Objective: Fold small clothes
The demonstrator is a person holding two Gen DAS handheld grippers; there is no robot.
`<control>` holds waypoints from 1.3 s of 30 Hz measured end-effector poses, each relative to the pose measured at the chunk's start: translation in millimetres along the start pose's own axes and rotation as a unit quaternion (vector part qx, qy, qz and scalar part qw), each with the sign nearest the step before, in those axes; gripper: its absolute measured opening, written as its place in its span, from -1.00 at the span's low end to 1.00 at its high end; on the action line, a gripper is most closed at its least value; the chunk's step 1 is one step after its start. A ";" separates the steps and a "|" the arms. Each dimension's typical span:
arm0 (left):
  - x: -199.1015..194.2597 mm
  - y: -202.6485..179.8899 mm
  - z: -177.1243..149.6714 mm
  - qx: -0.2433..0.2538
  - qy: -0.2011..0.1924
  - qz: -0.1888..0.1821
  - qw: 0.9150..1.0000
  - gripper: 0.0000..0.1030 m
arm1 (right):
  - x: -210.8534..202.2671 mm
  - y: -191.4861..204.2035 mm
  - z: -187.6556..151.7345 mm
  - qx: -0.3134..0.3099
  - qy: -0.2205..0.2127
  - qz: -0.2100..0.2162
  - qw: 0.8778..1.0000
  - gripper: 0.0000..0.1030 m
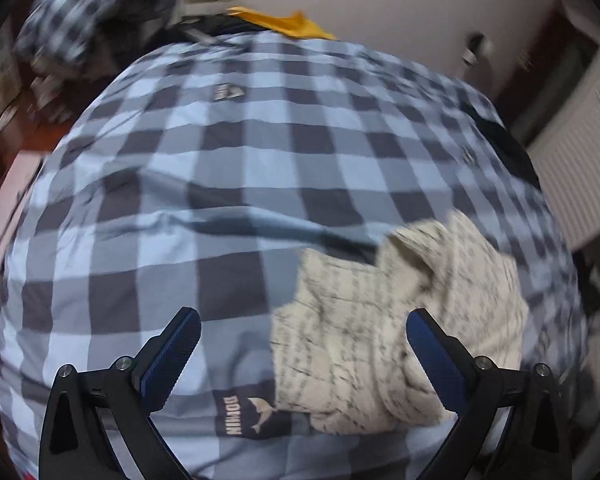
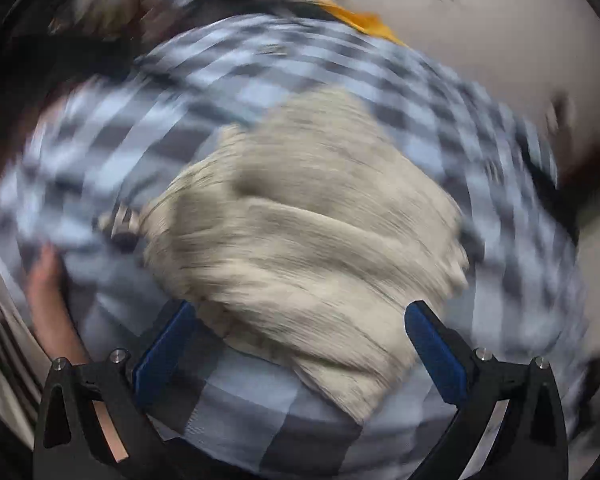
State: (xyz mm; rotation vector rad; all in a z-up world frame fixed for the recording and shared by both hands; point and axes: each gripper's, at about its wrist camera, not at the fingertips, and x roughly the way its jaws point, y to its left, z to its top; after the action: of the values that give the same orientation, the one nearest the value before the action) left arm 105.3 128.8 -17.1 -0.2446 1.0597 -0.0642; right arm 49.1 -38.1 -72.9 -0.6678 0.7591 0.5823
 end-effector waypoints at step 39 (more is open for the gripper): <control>-3.3 -18.4 6.4 0.015 -0.049 -0.032 0.998 1.00 | -67.9 -126.4 -36.9 0.315 -0.070 0.482 0.815 0.93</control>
State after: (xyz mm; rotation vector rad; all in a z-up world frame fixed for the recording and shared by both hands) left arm 110.4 112.5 -7.1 -0.2521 0.9525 -0.1238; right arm 79.8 -162.8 1.0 0.4448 1.0629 1.2059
